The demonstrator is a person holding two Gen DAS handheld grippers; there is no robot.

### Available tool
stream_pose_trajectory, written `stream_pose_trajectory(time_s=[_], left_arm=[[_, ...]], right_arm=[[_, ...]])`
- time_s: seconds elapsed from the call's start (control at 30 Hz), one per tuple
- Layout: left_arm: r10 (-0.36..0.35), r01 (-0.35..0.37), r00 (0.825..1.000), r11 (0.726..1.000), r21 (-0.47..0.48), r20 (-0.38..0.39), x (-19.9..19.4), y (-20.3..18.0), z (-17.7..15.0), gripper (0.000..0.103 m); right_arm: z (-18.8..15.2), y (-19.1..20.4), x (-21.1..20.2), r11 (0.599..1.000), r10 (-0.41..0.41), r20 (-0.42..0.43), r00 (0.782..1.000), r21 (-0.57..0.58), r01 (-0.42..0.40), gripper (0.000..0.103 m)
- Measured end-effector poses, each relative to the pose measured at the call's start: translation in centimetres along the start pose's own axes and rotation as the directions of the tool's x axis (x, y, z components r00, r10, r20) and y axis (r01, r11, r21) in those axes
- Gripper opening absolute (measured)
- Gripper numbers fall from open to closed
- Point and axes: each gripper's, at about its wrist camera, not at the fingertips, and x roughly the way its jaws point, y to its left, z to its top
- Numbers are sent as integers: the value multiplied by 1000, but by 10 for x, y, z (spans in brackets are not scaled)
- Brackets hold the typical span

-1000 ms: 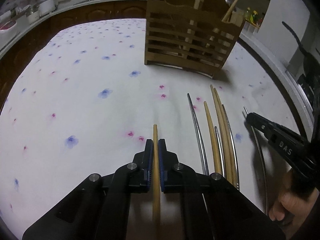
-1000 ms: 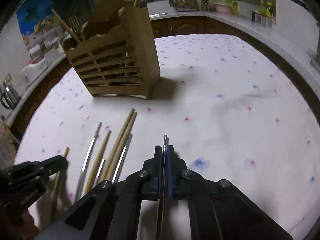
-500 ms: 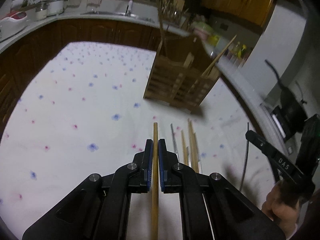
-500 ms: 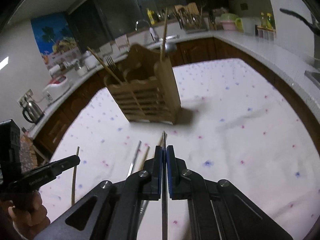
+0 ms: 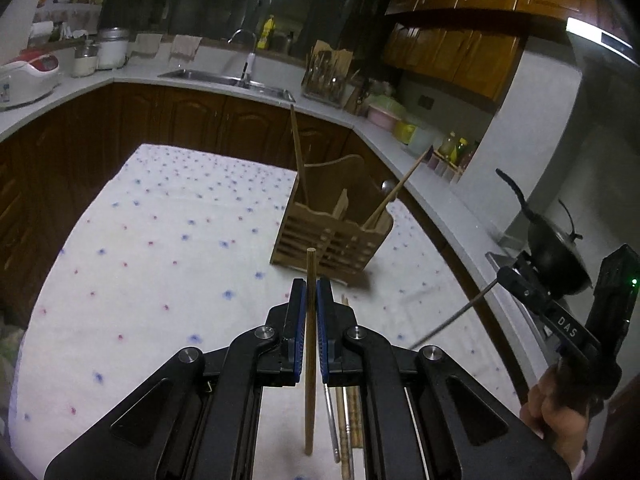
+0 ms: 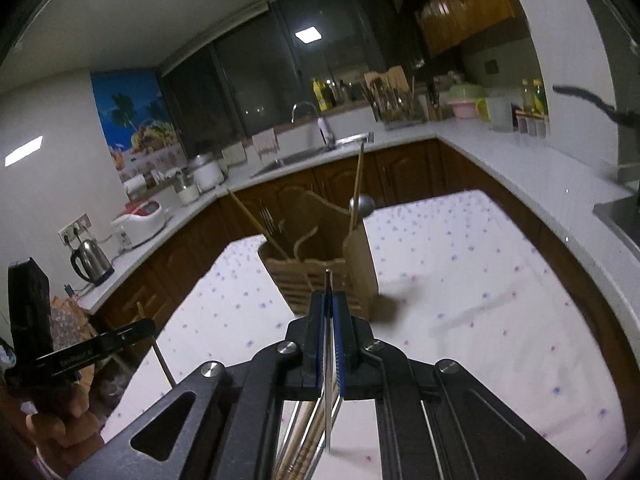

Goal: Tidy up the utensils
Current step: 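Lift both chopsticks upright and carry them over the wooden holder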

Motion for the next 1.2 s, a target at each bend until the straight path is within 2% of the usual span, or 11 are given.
stream_pose_trajectory(time_s=[0.83, 1.0, 1.2], left_arm=[[14, -13, 998, 1000, -9, 59, -9, -1, 19, 5], [13, -13, 996, 1000, -1, 93, -10, -5, 36, 5], [18, -18, 988, 1000, -1, 156, -9, -9, 71, 5]], right_arm=[[10, 1, -5, 1000, 7, 33, 999, 2, -7, 4], [27, 1, -4, 1000, 11, 49, 999, 2, -11, 4], [52, 1, 0, 1000, 9, 102, 995, -3, -9, 4]])
